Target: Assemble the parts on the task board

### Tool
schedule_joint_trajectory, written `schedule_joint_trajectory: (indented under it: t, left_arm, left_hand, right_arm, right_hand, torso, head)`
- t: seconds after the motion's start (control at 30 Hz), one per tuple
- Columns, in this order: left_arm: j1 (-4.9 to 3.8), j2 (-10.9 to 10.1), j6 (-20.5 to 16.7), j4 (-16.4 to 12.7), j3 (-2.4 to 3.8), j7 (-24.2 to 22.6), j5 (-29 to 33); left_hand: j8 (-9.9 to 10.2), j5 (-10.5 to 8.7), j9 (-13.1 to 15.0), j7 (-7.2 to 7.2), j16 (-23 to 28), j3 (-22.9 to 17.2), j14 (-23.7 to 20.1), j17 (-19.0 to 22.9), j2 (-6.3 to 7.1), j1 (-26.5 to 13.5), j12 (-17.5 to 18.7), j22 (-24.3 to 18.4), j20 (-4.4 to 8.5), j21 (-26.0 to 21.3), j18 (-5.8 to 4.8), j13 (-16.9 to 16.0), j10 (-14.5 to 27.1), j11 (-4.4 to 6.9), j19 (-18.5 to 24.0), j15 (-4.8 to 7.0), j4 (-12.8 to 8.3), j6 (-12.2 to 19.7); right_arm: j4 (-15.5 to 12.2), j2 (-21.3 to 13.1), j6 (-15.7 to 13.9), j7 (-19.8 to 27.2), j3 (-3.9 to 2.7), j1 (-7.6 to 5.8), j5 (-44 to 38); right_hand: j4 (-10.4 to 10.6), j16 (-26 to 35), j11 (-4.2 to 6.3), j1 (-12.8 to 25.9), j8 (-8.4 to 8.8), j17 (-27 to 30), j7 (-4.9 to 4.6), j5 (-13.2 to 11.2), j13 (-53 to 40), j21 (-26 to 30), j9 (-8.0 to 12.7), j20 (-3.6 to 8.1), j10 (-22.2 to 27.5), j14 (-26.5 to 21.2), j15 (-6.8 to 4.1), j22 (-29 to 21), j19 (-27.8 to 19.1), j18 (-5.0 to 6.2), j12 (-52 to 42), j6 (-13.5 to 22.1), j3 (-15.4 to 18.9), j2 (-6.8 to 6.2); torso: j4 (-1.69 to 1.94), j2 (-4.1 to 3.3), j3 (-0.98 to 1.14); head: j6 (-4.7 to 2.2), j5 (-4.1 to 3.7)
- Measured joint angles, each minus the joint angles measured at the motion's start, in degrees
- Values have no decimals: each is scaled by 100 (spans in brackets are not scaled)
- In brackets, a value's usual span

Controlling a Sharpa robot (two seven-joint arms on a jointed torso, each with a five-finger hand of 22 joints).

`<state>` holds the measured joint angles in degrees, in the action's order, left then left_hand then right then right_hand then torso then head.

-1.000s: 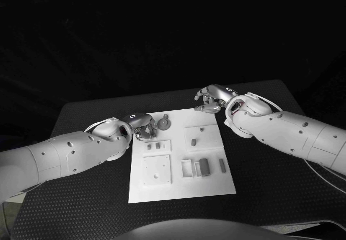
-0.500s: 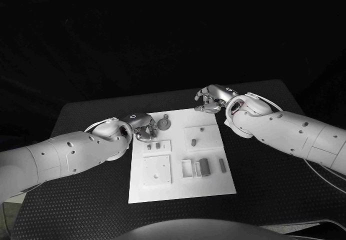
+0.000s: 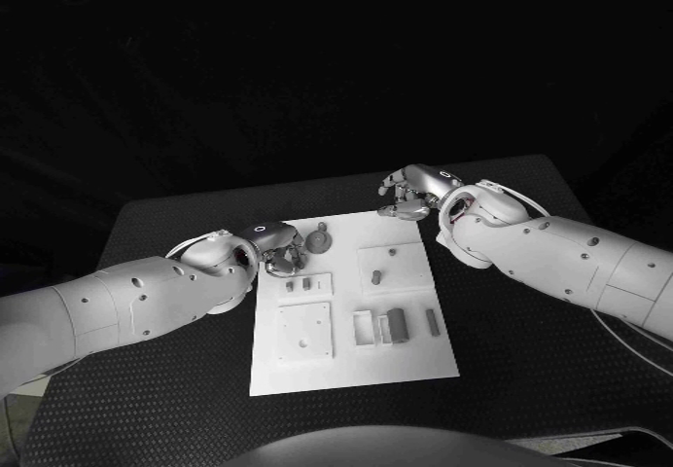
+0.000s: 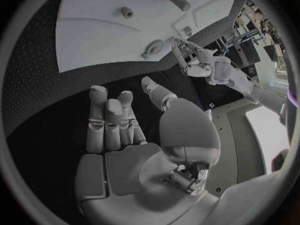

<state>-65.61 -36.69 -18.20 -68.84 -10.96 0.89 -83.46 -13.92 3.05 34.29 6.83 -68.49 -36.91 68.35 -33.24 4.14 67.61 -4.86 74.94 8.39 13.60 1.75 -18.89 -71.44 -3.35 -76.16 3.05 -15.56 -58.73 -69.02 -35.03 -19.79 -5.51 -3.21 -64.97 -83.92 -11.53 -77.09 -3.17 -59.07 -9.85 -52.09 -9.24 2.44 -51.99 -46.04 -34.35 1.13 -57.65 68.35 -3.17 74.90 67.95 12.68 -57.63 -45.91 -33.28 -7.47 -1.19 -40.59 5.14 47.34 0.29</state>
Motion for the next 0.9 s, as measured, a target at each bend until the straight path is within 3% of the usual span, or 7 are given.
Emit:
schedule_joint_trajectory:
  t: [0.33,0.4,0.53,0.9]
  left_arm:
    - [-5,18,45,27,-2,30,2]
    - [-5,25,68,37,-2,45,3]
    - [8,28,134,46,-22,80,3]
    - [16,21,173,47,-25,124,21]
  left_hand:
    - [2,0,-10,3,0,26,-20,0,34,-34,28,-1,-1,0,0,-7,24,-20,0,-20,26,24]
    - [88,1,-53,102,0,51,-46,0,80,-80,62,-1,-9,0,0,-17,57,-51,8,-46,51,177]
    - [223,22,-132,127,0,221,-111,6,67,-159,66,-1,-20,-33,-1,-27,144,-84,82,-69,5,440]
    - [400,23,-269,41,-1,413,-135,12,136,-228,94,-2,-40,-50,-1,-46,262,-110,105,-90,-29,862]
  right_arm:
    - [1,-2,0,0,0,0,1]
    - [1,-3,0,0,0,0,1]
    - [1,-4,-2,0,0,0,1]
    - [4,-7,-8,0,0,0,1]
  right_hand:
    - [0,0,0,0,0,0,-6,0,0,0,0,-3,0,0,0,0,1,0,0,6,0,0]
    - [0,0,0,0,0,0,-11,0,0,0,0,-3,0,0,0,0,1,0,0,12,0,0]
    - [0,0,0,0,0,0,-12,0,-1,0,0,-4,0,0,0,0,1,0,0,12,0,0]
    - [0,0,0,0,21,1,-16,0,6,0,11,-6,0,0,0,0,1,0,1,16,0,0]
  torso:
    - [-1,0,1]
    - [0,0,1]
    - [0,0,1]
    - [0,0,-2]
  head:
    - [4,-4]
    - [1,-7]
    - [1,-8]
    - [-6,-19]
